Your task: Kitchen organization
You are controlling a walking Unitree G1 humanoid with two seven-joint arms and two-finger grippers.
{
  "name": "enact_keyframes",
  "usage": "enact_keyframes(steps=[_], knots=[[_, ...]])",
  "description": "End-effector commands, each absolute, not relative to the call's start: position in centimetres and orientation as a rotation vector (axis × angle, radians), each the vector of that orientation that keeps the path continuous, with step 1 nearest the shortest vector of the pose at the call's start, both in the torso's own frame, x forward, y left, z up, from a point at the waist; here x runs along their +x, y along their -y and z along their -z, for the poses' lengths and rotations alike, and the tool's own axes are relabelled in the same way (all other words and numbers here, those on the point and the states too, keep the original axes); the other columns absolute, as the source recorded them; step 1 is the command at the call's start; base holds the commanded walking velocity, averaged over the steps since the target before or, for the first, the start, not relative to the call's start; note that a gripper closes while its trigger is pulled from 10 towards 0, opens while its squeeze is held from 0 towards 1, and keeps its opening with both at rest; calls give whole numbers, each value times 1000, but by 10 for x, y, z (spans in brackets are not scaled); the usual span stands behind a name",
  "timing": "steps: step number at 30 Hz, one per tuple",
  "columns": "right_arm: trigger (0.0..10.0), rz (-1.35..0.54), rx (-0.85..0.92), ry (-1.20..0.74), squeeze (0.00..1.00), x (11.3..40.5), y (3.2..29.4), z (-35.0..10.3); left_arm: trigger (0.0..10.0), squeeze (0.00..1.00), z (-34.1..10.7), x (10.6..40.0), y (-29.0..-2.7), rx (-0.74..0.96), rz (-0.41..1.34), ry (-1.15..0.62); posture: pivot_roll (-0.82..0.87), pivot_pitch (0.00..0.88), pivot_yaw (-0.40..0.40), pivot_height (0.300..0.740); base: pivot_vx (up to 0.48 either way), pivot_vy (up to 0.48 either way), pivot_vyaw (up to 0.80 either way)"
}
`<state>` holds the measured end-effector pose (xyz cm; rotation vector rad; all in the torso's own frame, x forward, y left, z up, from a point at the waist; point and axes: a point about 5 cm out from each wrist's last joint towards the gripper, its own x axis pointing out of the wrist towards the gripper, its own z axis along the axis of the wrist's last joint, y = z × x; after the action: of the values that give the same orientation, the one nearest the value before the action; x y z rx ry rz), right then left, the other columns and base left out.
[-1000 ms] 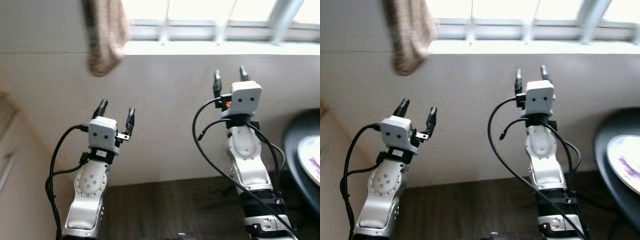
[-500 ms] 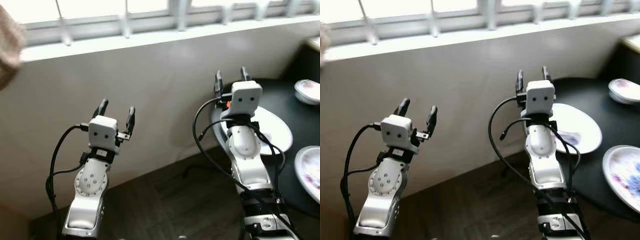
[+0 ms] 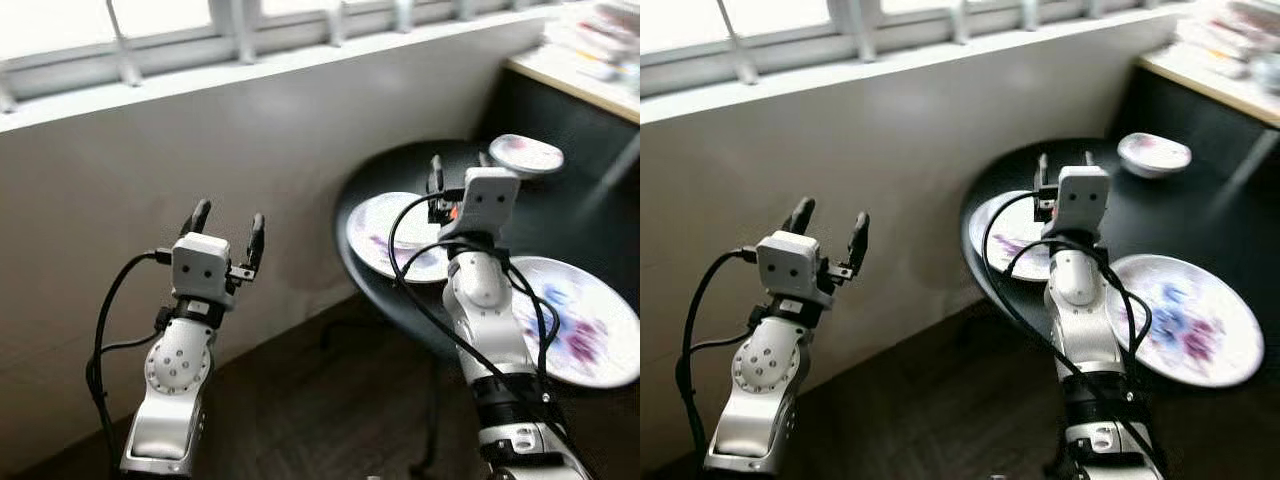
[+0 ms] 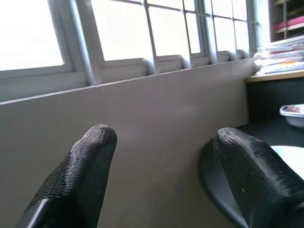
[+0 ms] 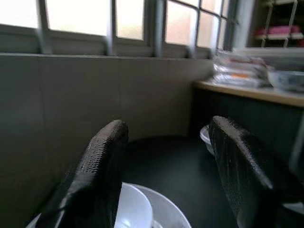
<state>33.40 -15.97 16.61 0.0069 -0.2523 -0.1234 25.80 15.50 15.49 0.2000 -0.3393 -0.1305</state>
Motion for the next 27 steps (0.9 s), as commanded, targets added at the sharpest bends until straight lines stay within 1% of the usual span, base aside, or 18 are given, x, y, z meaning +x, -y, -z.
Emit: enact_keyframes(steps=[1, 2, 3, 5, 10, 14, 15, 17, 23, 27], knots=[[10000, 107, 83, 202, 0, 342, 156, -167, 10000, 0, -155, 259, -158, 211, 123, 332, 11, 0, -24, 740, 0, 0, 0], [10000, 108, 124, 162, 0, 344, 158, -163, 10000, 0, -155, 259, -158, 212, 123, 331, 11, 0, -24, 740, 0, 0, 0], [10000, 108, 124, 162, 0, 344, 158, -163, 10000, 0, -155, 259, -158, 212, 123, 331, 11, 0, -24, 740, 0, 0, 0], [10000, 117, 273, 39, 0, 352, 163, -151, 10000, 0, -154, 259, -158, 213, 124, 329, 10, 0, -24, 740, 0, 0, 0], [10000, 71, 381, -63, 0, 362, 164, -142, 10000, 0, -154, 260, -157, 214, 123, 327, 12, 0, -25, 740, 0, 0, 0], [10000, 40, 504, -165, 0, 371, 162, -135, 10000, 0, -154, 260, -157, 216, 124, 324, 16, 0, -27, 740, 0, 0, 0], [10000, 40, 504, -165, 0, 371, 162, -135, 10000, 0, -154, 260, -157, 216, 124, 324, 16, 0, -27, 740, 0, 0, 0], [10000, 57, 592, -217, 0, 376, 164, -132, 10000, 0, -154, 260, -157, 219, 122, 324, 21, 0, -28, 740, 0, 0, 0], [10000, 89, 680, -261, 0, 381, 165, -129, 10000, 0, -154, 260, -157, 221, 120, 324, 23, 0, -29, 740, 0, 0, 0], [10000, 108, 772, -311, 0, 381, 164, -124, 10000, 0, -153, 260, -157, 222, 122, 322, 25, 0, -27, 740, 0, 0, 0]])
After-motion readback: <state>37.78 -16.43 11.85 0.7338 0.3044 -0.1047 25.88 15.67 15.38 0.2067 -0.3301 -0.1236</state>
